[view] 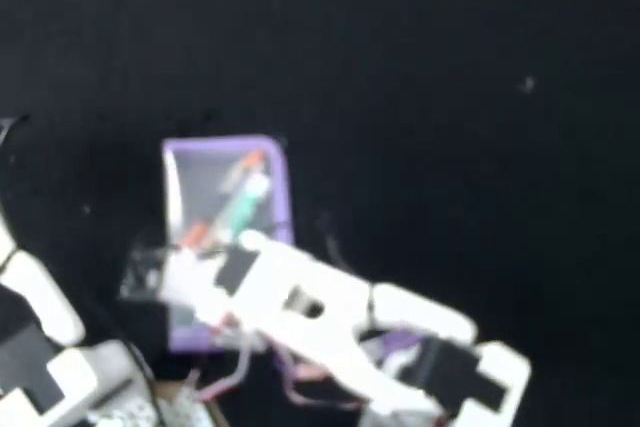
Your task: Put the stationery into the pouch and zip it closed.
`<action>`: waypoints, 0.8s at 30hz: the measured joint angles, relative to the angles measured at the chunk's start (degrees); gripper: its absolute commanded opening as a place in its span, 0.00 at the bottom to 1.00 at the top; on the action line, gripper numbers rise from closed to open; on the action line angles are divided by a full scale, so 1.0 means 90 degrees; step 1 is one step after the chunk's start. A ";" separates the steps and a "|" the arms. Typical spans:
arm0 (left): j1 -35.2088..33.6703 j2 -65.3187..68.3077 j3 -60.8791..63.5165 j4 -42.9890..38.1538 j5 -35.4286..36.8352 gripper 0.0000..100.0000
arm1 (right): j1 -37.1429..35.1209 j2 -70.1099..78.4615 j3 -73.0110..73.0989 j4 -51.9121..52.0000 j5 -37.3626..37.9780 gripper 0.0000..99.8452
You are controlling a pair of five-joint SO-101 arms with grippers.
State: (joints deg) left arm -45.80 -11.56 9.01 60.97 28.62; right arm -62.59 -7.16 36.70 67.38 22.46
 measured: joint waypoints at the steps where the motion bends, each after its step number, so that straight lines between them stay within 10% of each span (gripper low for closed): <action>1: 0.0000 0.0000 0.0000 0.0000 0.0000 0.19 | -0.0166 -0.0010 0.0049 0.0010 -0.0020 0.19; 12: -0.0010 0.0000 0.0000 0.0000 0.0000 0.19 | -0.0830 -0.0020 0.0283 -0.0654 -0.0488 0.19; 24: -0.0010 0.0000 0.0000 0.0000 0.0029 0.19 | 0.0107 -0.0264 0.1368 -0.2022 0.1094 0.19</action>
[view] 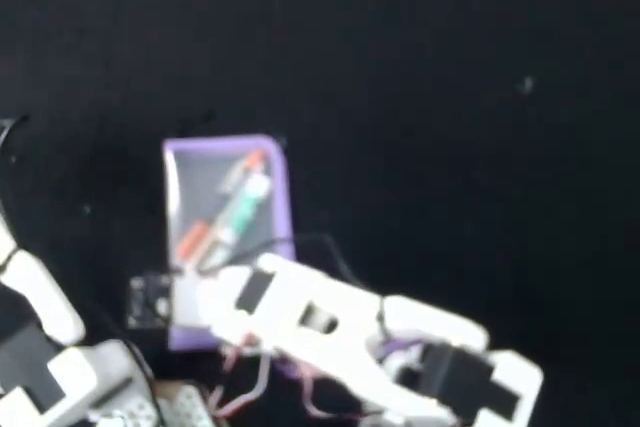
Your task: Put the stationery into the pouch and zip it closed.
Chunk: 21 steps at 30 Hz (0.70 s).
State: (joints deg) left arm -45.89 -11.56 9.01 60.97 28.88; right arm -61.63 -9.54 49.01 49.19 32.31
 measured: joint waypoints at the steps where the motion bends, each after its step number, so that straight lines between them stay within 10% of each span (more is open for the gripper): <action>1: 0.0000 0.0000 0.0000 0.0000 0.0000 0.19 | 0.0000 0.0000 0.0039 0.0000 0.0049 0.19; 21: -0.0430 0.0010 -0.0029 -0.0244 0.0117 0.19 | -0.1153 -0.2071 -0.0205 0.2901 -0.0205 0.19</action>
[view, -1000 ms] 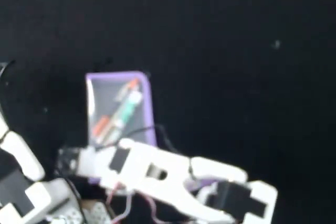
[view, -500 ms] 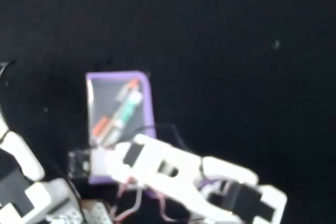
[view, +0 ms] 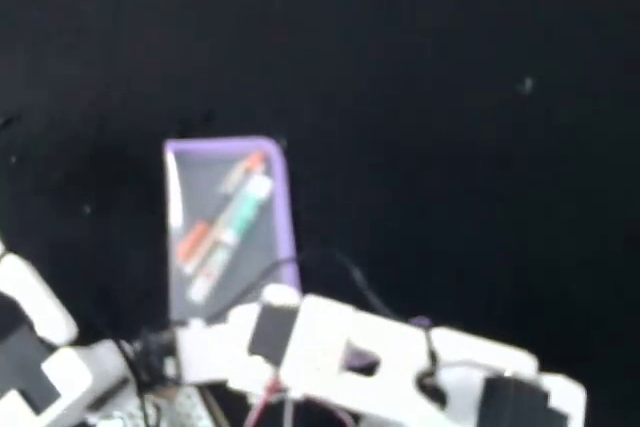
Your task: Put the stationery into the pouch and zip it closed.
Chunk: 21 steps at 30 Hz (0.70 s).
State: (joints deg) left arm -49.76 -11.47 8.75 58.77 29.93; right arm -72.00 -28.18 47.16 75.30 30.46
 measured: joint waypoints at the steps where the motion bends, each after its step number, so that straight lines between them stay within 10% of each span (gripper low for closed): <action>1: -0.0088 0.0000 -0.0049 0.0029 0.0049 0.19 | 0.0000 0.0029 0.0000 -0.0010 -0.0049 0.19; 21: -0.1387 0.0000 -0.0723 0.0244 0.0156 0.19 | 0.0977 0.0947 -0.0029 -0.0088 -0.0117 0.19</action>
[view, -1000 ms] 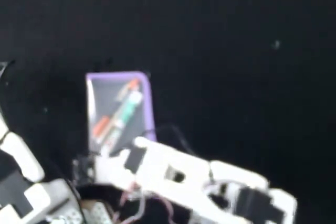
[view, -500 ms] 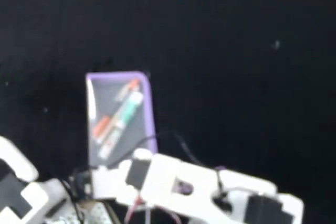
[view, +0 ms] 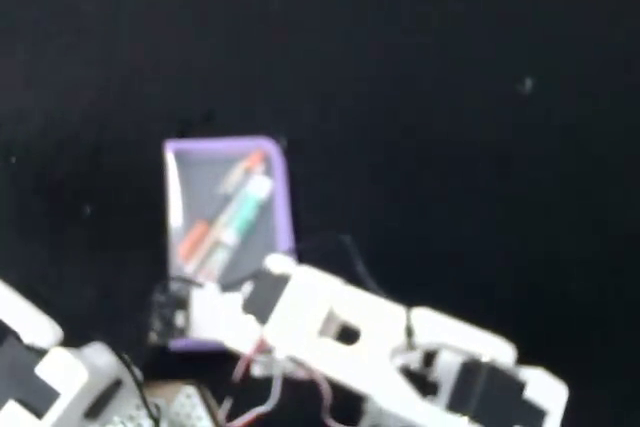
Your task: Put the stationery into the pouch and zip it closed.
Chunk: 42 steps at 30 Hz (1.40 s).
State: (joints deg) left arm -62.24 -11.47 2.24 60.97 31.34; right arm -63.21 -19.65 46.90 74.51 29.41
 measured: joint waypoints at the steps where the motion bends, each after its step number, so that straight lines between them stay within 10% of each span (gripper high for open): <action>1: -0.0078 0.0000 -0.0039 0.0000 0.0010 0.19 | 0.0000 0.0000 0.0000 0.0020 0.0000 0.19; 31: -0.0860 0.1387 -0.1455 0.0371 0.0264 0.19 | -0.1299 0.0977 -0.0225 -0.0479 -0.0020 0.19; 42: -0.0967 0.1387 -0.1465 0.0371 0.0264 0.19 | -0.0107 0.2393 -0.1241 -0.0674 0.0274 0.19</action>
State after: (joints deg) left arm -70.95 1.01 -10.95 64.31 33.71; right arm -64.18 1.89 35.74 68.44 31.87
